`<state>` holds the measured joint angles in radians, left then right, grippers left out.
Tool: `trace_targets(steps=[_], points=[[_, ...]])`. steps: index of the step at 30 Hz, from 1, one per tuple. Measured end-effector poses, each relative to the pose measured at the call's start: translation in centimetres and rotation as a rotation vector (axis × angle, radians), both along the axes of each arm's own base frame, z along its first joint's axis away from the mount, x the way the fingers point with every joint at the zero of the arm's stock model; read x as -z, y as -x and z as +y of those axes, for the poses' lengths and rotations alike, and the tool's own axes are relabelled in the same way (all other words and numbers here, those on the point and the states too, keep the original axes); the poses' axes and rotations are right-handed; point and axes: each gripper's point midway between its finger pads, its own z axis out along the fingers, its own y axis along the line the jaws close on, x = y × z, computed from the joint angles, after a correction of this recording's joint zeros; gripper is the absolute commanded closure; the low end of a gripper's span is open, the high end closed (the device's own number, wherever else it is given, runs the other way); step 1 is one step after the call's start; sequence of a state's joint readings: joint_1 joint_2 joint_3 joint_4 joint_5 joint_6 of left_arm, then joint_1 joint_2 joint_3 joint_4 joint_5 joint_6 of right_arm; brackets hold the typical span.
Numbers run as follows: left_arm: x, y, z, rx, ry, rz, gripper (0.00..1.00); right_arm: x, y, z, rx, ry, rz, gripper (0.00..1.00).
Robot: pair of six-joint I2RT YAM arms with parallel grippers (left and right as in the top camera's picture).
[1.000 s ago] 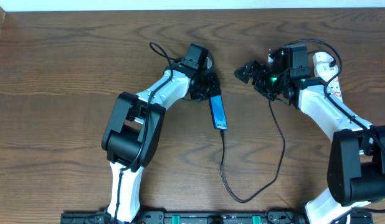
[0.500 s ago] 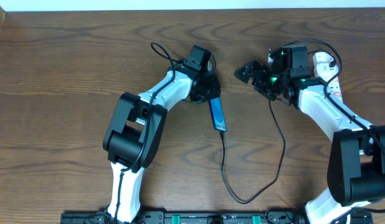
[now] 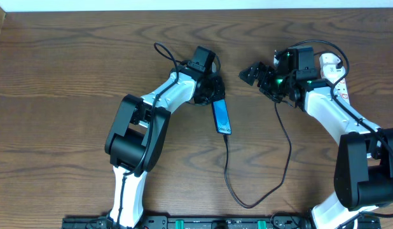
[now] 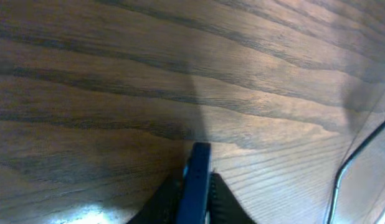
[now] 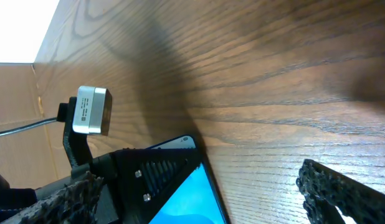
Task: Plug charger to phone and switch on socket
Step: 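Lay the phone flat on the table with the left gripper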
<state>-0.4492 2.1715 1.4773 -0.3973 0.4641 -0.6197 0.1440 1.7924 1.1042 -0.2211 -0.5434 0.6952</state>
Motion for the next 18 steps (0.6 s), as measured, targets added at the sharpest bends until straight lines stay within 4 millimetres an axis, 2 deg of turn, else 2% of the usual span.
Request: trace_targets(steps=[5,8,13,18], points=[[-0.04,-0.04,-0.04,0.004,0.001,-0.004,0.77,0.02,-0.01,-0.03,0.001,0.002,0.0,0.01],[-0.09,-0.06,-0.11,0.009,0.003,-0.008,0.67,0.02,0.0,-0.03,0.001,0.002,0.001,0.01],[-0.28,-0.15,-0.29,0.016,0.009,-0.014,0.65,0.03,0.0,-0.03,0.001,0.002,0.001,0.01],[-0.41,-0.22,-0.39,0.018,0.012,-0.019,0.59,0.04,0.02,-0.04,0.001,0.002,0.002,0.01]])
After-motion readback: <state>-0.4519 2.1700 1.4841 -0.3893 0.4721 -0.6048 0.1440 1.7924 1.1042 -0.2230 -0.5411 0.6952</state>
